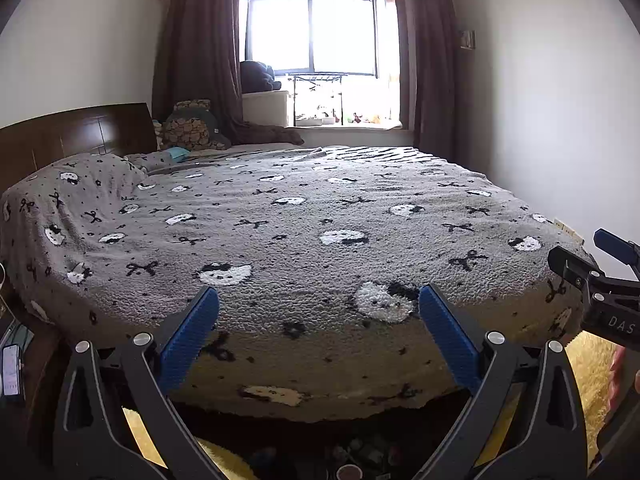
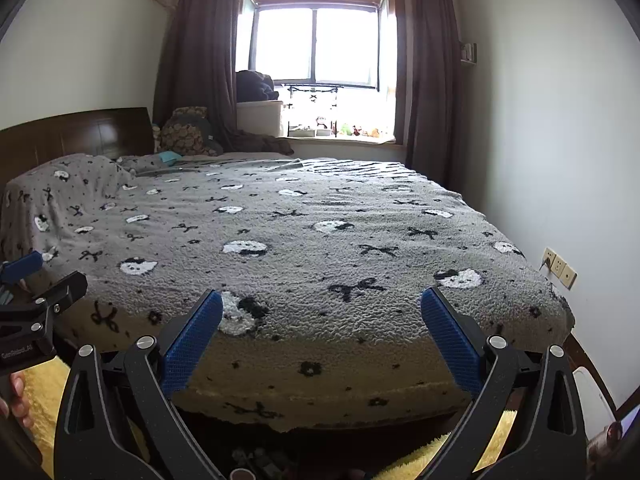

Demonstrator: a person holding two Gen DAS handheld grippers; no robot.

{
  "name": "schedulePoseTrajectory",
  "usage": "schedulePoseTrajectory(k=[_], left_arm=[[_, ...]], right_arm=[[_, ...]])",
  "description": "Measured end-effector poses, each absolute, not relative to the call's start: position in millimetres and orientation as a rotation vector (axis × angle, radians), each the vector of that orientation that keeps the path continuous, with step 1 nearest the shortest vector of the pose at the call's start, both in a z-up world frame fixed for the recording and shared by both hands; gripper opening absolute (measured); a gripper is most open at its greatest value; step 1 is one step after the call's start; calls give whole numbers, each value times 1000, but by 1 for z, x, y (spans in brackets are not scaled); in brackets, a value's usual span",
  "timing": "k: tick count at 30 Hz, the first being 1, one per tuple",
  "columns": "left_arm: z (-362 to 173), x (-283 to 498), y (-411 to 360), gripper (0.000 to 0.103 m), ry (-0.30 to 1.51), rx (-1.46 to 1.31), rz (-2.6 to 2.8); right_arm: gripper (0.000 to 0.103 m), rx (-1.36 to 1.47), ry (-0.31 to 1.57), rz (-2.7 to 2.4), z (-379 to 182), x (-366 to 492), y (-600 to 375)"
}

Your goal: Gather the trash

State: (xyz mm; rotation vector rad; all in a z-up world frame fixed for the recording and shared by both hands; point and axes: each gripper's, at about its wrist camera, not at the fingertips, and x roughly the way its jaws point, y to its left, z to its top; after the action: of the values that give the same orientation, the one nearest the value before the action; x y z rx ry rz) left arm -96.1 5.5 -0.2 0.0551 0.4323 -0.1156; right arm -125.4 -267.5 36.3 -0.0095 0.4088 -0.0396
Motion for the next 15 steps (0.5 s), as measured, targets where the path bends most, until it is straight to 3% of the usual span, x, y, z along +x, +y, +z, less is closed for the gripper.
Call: schedulePoseTrajectory(k=[15], left_arm=[[0,-96,5,95,433,53,-119]], right_arm=[[99,-9,411,-41,36,-125,-266]])
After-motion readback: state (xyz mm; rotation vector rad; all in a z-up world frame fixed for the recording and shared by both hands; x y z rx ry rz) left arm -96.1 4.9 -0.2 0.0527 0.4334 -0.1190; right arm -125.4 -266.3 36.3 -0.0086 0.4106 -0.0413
